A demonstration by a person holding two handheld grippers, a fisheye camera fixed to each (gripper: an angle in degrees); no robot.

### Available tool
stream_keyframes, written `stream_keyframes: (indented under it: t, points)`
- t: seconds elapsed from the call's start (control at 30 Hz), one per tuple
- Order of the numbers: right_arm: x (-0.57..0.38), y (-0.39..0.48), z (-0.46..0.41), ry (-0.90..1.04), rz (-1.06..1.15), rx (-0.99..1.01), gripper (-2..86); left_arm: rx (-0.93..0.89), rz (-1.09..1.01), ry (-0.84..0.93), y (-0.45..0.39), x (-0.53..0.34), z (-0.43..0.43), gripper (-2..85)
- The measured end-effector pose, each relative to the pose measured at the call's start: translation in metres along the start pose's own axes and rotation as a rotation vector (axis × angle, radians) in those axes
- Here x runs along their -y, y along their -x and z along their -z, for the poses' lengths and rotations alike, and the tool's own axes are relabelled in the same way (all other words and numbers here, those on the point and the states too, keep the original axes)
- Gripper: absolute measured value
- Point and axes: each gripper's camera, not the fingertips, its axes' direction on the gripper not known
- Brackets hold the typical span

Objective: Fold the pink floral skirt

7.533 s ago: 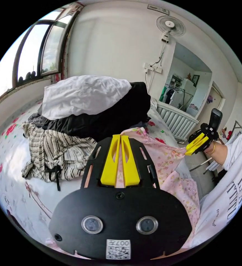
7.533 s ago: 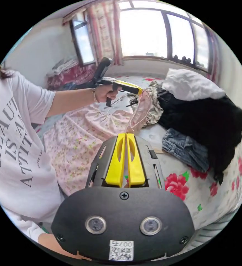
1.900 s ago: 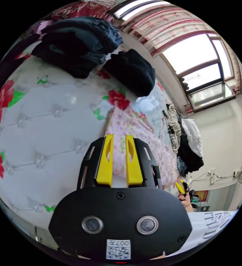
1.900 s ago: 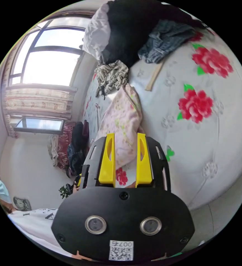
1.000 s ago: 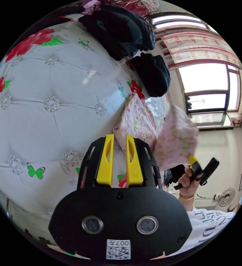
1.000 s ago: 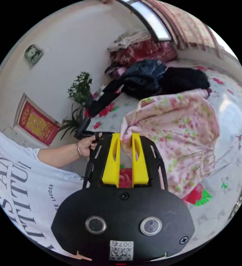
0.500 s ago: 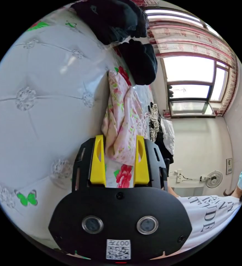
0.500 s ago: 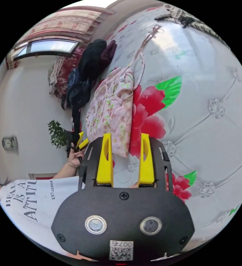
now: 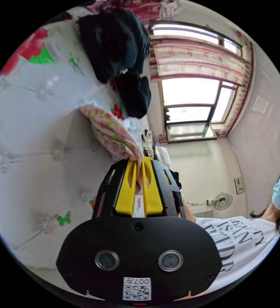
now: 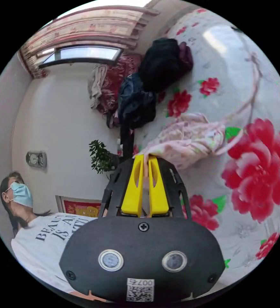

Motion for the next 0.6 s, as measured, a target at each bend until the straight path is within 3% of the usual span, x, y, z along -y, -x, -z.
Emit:
stream_keyframes:
  t: [0.13,0.3,0.43,0.53,0.6]
  points:
    - [0.081,0.091,-0.113,0.166,0.161,0.069,-0.1,-0.007,-0.049,-0.254,-0.017,0.023,0.113,0.2]
    - [0.15,0.274,-0.285,0.348,0.489,0.243,-0.1,0.113,-0.328,-0.611,-0.106,0.029,0.278,0.3]
    - [0.156,0.333,-0.363,0.376,0.573,0.314,0.2,0.296,-0.433,-0.694,-0.142,0.003,0.314,1.2]
    - [0.16,0.325,-0.419,0.387,0.539,0.271,0.9,0.439,-0.35,-0.71,-0.116,-0.01,0.296,2.8]
    - [0.165,0.284,-0.454,0.37,0.445,0.113,1.9,0.541,-0.207,-0.696,-0.061,-0.012,0.264,4.8]
